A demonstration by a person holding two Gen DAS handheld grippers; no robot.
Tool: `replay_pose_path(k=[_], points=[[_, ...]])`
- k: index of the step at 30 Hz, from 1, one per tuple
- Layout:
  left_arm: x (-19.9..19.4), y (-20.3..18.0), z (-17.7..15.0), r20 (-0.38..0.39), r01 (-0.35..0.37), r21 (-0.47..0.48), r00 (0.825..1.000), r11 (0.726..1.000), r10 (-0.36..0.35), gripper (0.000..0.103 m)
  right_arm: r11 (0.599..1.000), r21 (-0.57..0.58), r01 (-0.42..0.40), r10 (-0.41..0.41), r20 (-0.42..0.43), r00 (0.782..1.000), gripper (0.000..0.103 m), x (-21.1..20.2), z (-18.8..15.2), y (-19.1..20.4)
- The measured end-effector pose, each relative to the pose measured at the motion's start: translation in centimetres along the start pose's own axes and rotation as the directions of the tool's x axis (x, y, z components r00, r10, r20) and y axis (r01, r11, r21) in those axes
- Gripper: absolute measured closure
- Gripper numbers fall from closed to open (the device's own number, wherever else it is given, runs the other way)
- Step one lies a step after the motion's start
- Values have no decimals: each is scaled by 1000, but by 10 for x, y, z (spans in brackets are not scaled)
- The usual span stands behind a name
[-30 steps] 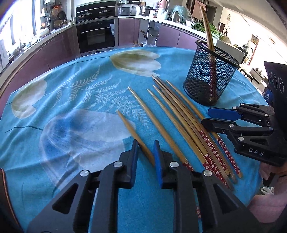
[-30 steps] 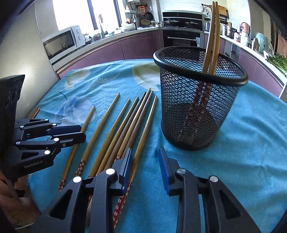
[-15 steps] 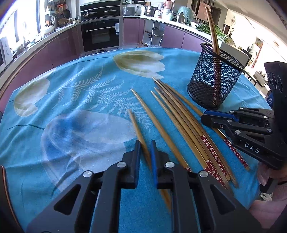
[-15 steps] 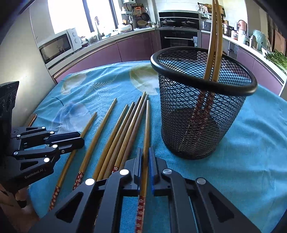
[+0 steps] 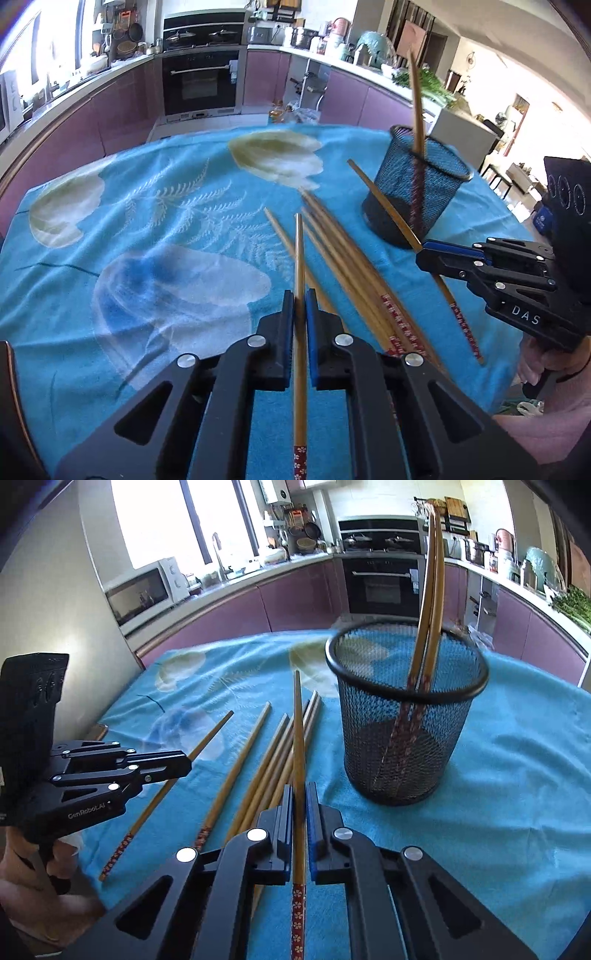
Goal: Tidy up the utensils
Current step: 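Close the left gripper on another chopstick while the right gripper grasps a chopstick too, then raise the left gripper's chopstick upright into the mesh cup while the right gripper lowers its chopstick in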
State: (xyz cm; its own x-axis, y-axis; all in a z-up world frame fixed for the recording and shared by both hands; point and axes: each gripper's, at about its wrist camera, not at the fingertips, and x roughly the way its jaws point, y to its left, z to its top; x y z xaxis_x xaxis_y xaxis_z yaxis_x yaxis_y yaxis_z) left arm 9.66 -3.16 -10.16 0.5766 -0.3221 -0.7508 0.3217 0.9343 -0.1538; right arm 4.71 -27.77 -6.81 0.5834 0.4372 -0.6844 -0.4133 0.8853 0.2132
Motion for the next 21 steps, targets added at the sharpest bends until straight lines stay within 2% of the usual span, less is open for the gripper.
replay_pose_path(k=[5,11,21], points=[[-30,-6,11,63,79,21,995,997,-80,96,1000,-9,-11,11,69,998,97,-27,7,2],[-64,-15,26,141,133,52,980,990,-139,96,999,11,-41,39,138,990,97,-52,13,-4],[-110,-24,53,257,210,87,940,974,-225,96,998,9,-57,54,244,968,97,-87,32,-11]])
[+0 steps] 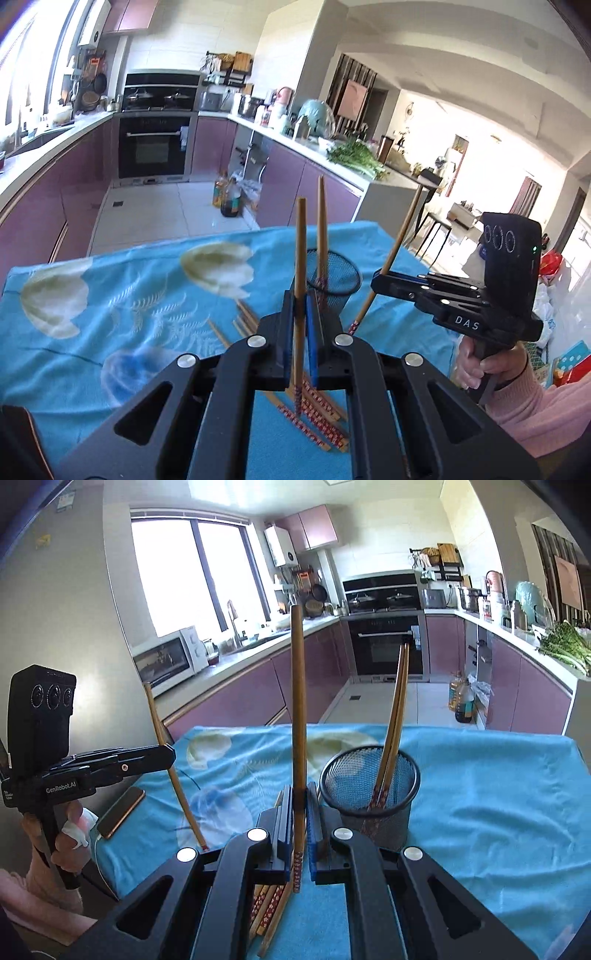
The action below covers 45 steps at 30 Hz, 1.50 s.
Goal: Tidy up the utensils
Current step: 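Raise the left gripper's chopstick upright into the mesh cup while the right gripper lowers its chopstick in, then open the left gripper and withdraw while the right gripper releases and withdraws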
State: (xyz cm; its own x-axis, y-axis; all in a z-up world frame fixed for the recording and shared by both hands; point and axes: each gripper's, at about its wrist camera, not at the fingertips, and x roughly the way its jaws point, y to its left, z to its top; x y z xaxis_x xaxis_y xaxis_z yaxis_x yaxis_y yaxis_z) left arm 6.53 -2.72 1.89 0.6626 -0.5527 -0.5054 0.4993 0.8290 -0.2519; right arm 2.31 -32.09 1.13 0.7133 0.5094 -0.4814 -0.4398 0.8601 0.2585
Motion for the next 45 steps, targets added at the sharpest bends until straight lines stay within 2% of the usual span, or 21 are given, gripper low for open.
replay_pose_path(k=[9,17,20,25,31,36,45], points=[[8,-16,52,94,46,26,994,999,-48,96,1000,-24,10,-8,78,997,97,-14,35,-7],[23,-40,93,134,66,72,988,995,-75,96,997,-54,47,-38,154,987,97,-19,65,-12],[28,-47,102,141,55,85,988,995,-67,96,996,-62,63,-53,159,986,97,-15,71,-16],[50,-52,103,107,9,107,994,994,-20,96,994,-60,94,-87,117,989,97,8,69,-26],[89,-50,88,-12,-2,128,1000,992,3,96,997,-24,79,-79,7,997,97,36,54,-39],[118,-46,75,-107,3,126,994,992,11,96,997,-9,74,-75,-83,994,97,55,45,-46],[145,-35,71,-149,-15,125,988,992,34,94,995,37,95,-89,-137,987,96,75,42,-53]])
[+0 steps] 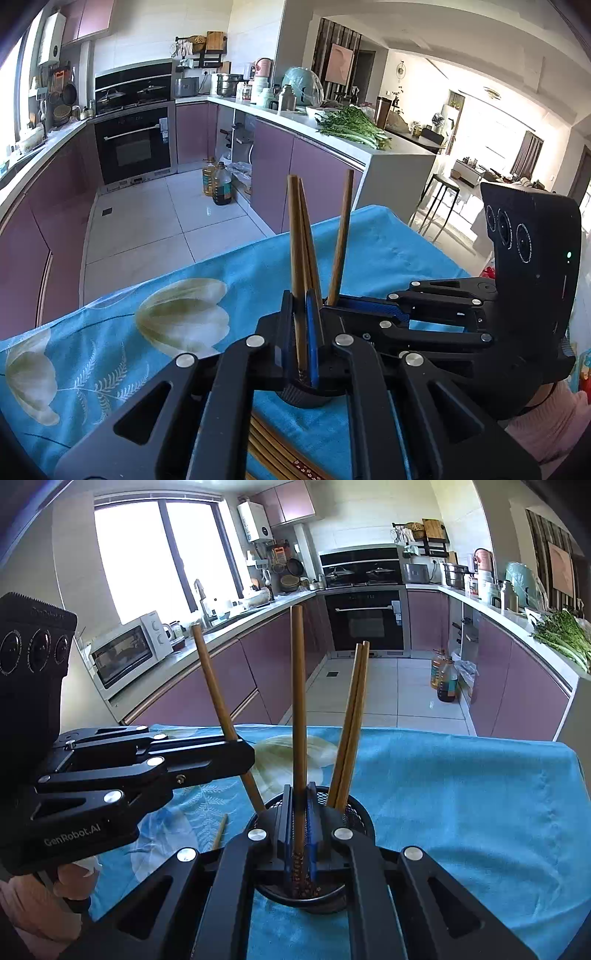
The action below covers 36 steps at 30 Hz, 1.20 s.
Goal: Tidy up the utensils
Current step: 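Open the left gripper and withdraw while the right gripper releases and withdraws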
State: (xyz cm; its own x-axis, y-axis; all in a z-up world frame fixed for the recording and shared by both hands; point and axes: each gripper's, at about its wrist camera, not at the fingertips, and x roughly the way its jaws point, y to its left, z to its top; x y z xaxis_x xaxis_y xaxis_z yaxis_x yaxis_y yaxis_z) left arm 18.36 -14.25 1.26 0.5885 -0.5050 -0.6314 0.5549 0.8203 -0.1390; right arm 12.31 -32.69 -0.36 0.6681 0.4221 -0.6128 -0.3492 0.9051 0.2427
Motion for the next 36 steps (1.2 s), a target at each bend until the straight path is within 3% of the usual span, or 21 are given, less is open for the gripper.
replay_pose_path(k=[5,10,13,15,20,27,36], points=[[-2,7,-7,12,-2,-16,1000,1000,2,89,1000,12,12,-12,17,1000,95,-3,-3,0],[-25,14,-25,67,-49,-28,996,998,51,77,1000,-5,21,-20,76,997,84,-21,-9,5],[-42,18,-45,88,-86,-29,992,996,88,67,999,-45,-13,17,106,994,79,-39,-19,15],[-49,22,-61,83,-115,-33,990,993,117,66,995,-89,-48,57,107,993,71,-48,-30,27],[-50,38,-108,-7,-157,-67,988,985,157,63,985,-145,-91,94,12,996,70,-38,-61,48],[-20,48,-161,-156,-180,-116,974,977,161,63,990,-84,-114,103,-131,986,70,4,-97,53],[4,46,-175,-225,-205,-128,959,970,173,61,996,-50,-79,67,-201,977,73,29,-114,49]])
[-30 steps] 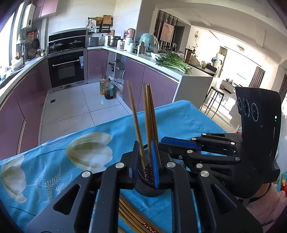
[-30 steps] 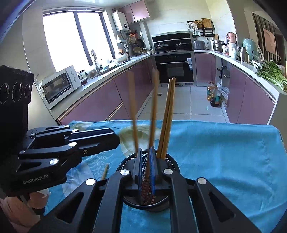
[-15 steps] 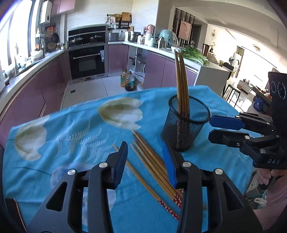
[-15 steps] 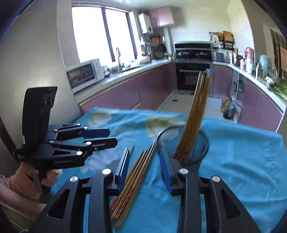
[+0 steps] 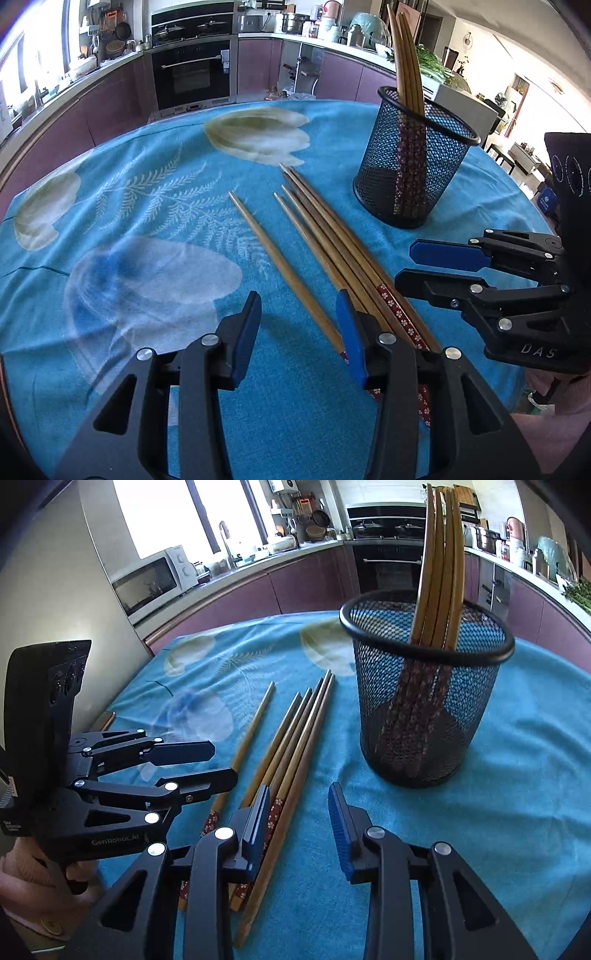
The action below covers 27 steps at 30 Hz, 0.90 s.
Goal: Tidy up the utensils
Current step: 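Open the left gripper and withdraw while the right gripper releases and withdraws, then close the left gripper on a chopstick while the right gripper grasps another chopstick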
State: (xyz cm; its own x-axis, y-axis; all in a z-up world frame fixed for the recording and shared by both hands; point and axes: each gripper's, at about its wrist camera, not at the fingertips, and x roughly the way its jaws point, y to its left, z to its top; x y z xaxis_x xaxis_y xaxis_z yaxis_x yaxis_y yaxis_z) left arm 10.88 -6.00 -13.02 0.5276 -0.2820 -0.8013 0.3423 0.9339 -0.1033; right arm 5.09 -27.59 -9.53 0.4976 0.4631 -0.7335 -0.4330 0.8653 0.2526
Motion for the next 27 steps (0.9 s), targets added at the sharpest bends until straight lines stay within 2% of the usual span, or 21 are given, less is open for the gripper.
replay_pose_path(k=[8,12,27], points=[[4,-3,0,-3,-23,20,1000,1000,23,66,1000,5,23,-23,-17,1000,76,5,0,-3],[4,1,1,-6,-26,23,1000,999,27,74,999,-3,35,-35,-20,999,77,6,0,-1],[12,9,12,-15,-23,20,1000,1000,23,76,991,-52,121,-123,-30,992,80,31,22,11]])
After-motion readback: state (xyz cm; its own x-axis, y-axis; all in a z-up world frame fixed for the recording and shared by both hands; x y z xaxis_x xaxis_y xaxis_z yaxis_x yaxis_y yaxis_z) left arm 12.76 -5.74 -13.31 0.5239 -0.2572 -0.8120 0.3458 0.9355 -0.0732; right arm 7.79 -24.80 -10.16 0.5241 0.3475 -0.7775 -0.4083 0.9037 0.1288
